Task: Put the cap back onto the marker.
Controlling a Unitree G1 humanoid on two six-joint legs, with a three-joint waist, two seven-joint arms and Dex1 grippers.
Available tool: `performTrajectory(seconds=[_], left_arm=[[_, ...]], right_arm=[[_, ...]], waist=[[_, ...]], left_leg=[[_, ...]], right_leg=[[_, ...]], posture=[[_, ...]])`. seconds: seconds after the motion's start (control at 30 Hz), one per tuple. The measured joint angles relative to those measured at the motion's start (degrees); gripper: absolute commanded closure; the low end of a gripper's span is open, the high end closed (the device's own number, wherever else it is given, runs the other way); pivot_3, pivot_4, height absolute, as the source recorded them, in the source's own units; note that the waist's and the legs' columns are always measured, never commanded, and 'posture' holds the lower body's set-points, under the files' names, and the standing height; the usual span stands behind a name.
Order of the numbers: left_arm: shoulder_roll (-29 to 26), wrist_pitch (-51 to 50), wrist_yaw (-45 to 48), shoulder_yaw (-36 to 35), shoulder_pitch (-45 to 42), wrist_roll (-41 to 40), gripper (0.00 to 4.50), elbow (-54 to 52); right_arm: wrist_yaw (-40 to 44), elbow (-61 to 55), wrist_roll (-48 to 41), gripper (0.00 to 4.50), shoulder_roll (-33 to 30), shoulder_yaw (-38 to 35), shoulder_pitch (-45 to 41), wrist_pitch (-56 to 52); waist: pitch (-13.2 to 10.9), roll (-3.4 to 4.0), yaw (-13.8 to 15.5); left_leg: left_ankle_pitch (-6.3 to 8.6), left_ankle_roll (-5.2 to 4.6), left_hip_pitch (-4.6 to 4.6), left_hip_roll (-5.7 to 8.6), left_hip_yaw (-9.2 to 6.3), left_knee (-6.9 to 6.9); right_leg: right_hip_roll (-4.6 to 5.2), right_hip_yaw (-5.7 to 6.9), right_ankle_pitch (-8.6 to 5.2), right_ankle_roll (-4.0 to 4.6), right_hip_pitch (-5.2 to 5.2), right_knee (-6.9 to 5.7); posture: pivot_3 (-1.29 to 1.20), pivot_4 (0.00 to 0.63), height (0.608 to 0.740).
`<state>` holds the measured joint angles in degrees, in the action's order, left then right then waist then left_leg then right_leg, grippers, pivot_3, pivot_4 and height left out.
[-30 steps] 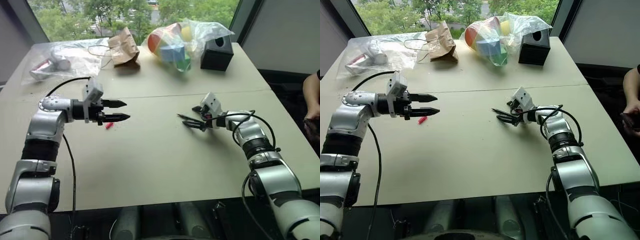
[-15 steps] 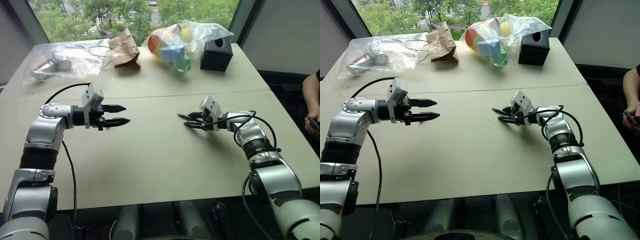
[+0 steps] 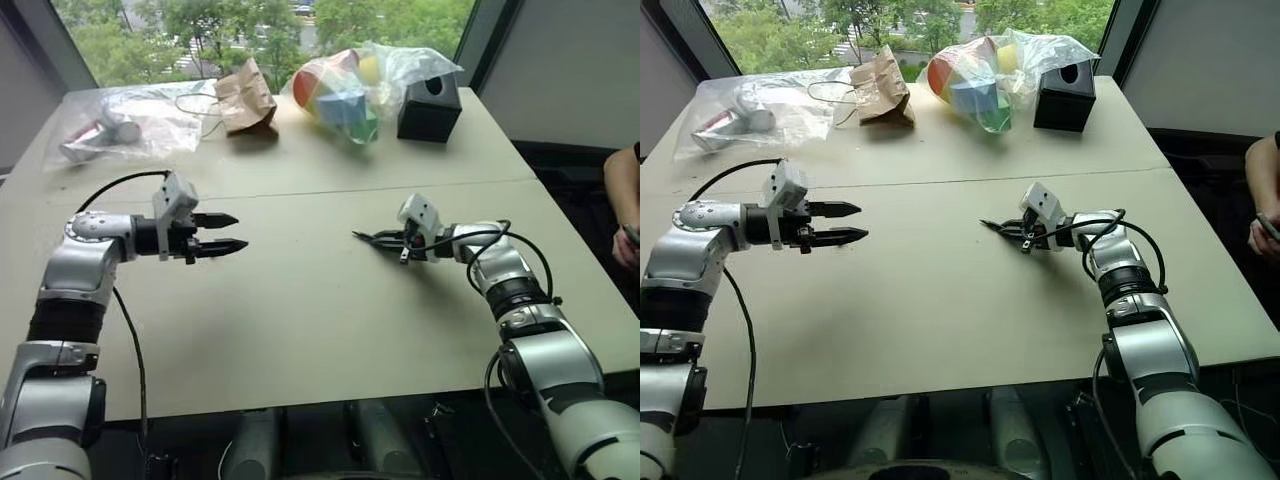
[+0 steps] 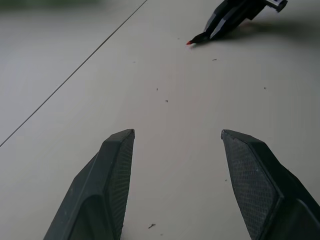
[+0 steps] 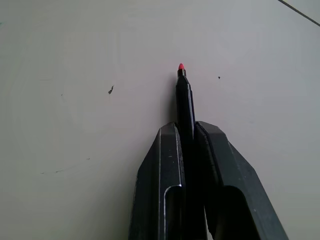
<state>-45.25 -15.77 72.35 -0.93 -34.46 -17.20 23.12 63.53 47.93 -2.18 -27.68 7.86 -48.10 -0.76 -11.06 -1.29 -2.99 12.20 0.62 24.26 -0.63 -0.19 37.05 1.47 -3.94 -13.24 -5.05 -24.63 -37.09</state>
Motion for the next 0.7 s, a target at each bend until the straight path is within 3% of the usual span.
performTrajectory(seconds=[0.2, 0.43, 0.7], left_arm=[[-2.96, 3.57, -1.60, -3.92, 4.06, 0.43, 1.61, 4.97], [-0.37, 9.68, -8.28, -9.00, 10.03, 0.39, 1.61, 6.05], [5.06, 11.48, -13.90, -9.42, 11.30, 0.17, 1.61, 6.23]], right_arm=[[1.17, -25.50, -3.11, 4.43, -0.56, 0.30, 1.48, -14.50], [-4.47, -51.05, -11.13, 4.43, 2.10, 0.21, 11.48, -33.54], [-13.32, -61.41, -15.01, 4.43, 5.06, 0.18, 16.51, -40.92]], waist=[[-0.01, 0.01, -0.15], [0.01, -0.01, 1.16], [0.02, -0.03, 1.25]], left_leg=[[0.00, 0.00, 0.10, -0.16, -0.03, -0.04], [0.01, 0.03, 0.12, -0.15, -0.06, 0.00], [0.02, 0.04, 0.13, -0.16, -0.06, -0.03]], right_leg=[[0.02, 0.02, 0.02, -0.05, -0.12, -0.04], [0.28, 0.00, -0.07, 0.15, -0.10, 0.05], [0.42, -0.04, -0.05, 0.19, -0.14, 0.09]], posture=[[0.00, 0.150, 0.740], [0.00, 0.150, 0.740], [0.00, 0.150, 0.740]])
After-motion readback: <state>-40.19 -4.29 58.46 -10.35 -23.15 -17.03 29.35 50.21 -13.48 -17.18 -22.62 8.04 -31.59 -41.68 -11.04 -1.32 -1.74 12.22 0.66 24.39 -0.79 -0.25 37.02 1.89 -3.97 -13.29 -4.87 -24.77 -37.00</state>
